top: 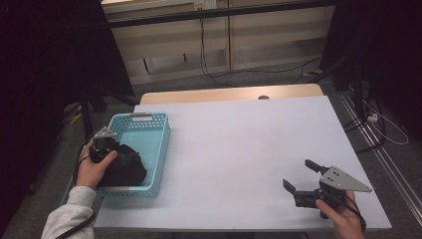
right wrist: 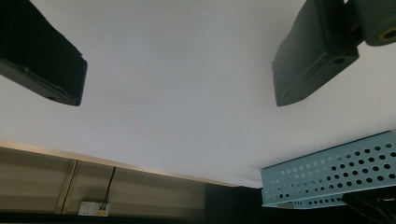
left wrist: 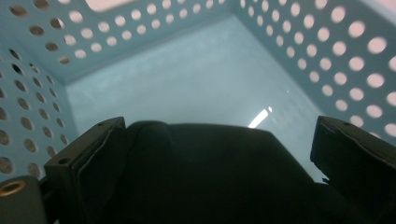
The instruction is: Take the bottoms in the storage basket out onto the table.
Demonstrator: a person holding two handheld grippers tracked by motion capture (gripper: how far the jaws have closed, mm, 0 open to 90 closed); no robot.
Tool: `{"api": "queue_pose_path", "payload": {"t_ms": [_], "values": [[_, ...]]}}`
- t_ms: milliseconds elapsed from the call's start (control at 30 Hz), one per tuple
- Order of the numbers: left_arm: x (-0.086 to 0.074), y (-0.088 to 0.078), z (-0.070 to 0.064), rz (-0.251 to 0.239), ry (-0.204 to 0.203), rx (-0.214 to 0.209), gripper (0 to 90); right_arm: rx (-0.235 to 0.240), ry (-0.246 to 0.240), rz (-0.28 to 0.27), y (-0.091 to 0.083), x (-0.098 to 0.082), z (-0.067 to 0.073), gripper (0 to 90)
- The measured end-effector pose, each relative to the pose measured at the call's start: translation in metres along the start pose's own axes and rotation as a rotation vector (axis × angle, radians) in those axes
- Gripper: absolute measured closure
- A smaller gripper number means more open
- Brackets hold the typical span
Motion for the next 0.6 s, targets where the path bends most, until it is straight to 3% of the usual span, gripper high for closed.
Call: {"api": "queue_pose_path", "payload": {"t_ms": [233,300,433,600], "values": [[-0.009,0.009,0.002,0.037,-0.031,-0.003,4.5,0.001,0.000,0.001,0.000,0.000,0.000,2.5],[-0.011,0.012,0.000,0.045,-0.063,-0.011,4.6,0.003,0.000,0.001,0.000,0.000,0.001,2.5],[-0.018,0.017,0.001,0.081,-0.083,-0.009,4.6,0.006,-0.004,0.002,0.000,0.000,0.001,2.5],[-0.023,0.021,0.002,0.103,-0.069,-0.008,4.5,0.007,-0.006,0.002,0.000,0.000,0.002,2.5]]}}
Point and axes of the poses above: each handheld gripper's, and its own axes: y roughly forward along the jaws, x roughly out of its top, z roughly to its left, the point moved 7 cm from there along y, roughly forward along the jaws, and after that the axes turned 5 degrees about -z, right-handed, at the moved point
